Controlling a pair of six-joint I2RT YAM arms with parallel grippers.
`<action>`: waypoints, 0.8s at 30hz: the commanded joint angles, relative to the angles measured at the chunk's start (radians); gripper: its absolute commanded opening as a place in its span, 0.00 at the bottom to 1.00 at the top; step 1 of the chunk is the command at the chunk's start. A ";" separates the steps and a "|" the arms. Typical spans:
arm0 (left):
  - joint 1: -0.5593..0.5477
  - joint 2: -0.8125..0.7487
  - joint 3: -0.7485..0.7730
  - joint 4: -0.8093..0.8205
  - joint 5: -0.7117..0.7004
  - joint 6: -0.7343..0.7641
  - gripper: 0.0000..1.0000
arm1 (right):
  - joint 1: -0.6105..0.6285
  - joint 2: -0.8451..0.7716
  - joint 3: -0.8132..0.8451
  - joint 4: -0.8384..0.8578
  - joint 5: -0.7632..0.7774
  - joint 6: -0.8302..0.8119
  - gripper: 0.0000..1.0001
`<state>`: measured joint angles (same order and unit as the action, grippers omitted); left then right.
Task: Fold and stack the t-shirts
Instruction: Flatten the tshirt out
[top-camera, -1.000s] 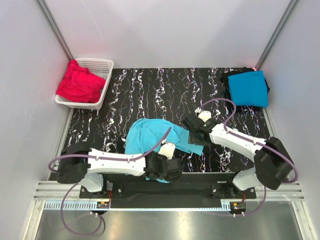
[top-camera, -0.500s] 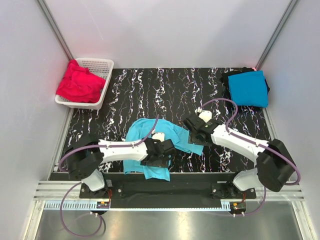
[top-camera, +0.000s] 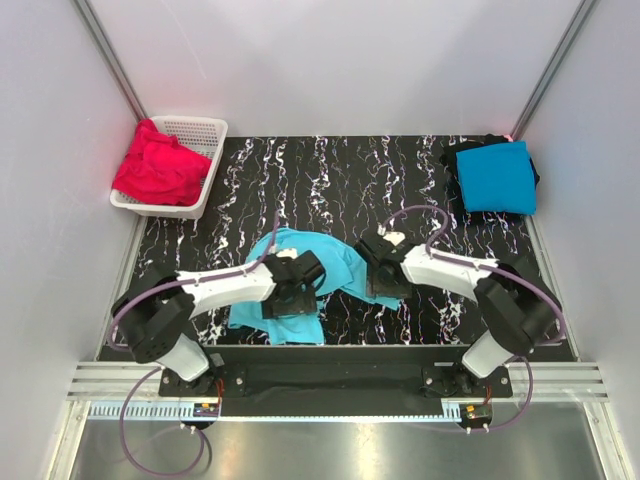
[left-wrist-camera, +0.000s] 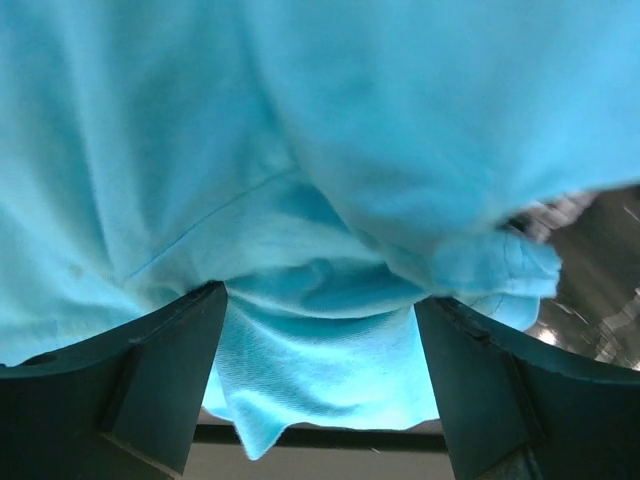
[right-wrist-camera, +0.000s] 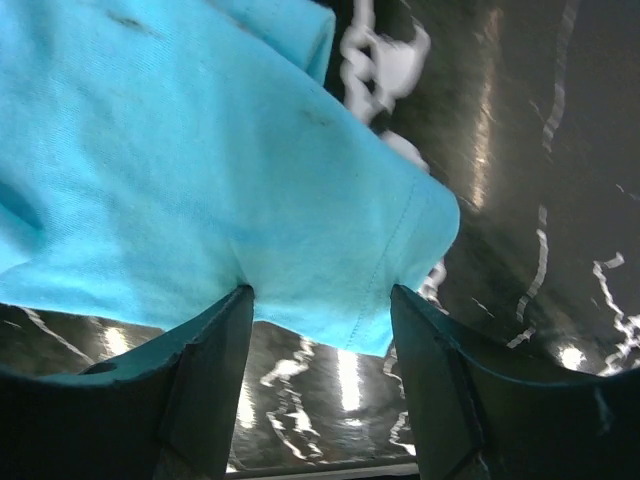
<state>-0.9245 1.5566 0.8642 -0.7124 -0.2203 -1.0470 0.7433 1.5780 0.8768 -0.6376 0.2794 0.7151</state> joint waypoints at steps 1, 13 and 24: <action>0.076 -0.030 -0.082 -0.077 -0.074 -0.004 0.87 | -0.004 0.132 0.053 0.016 0.021 -0.014 0.66; 0.279 -0.021 -0.019 -0.168 -0.125 0.070 0.89 | -0.307 0.271 0.224 -0.071 0.070 -0.068 0.54; 0.403 -0.006 0.076 -0.225 -0.203 0.131 0.89 | -0.496 0.249 0.320 -0.132 0.139 -0.158 0.41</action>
<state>-0.5533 1.5497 0.8879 -0.8909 -0.3363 -0.9558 0.2459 1.8320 1.1728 -0.6971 0.3252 0.5930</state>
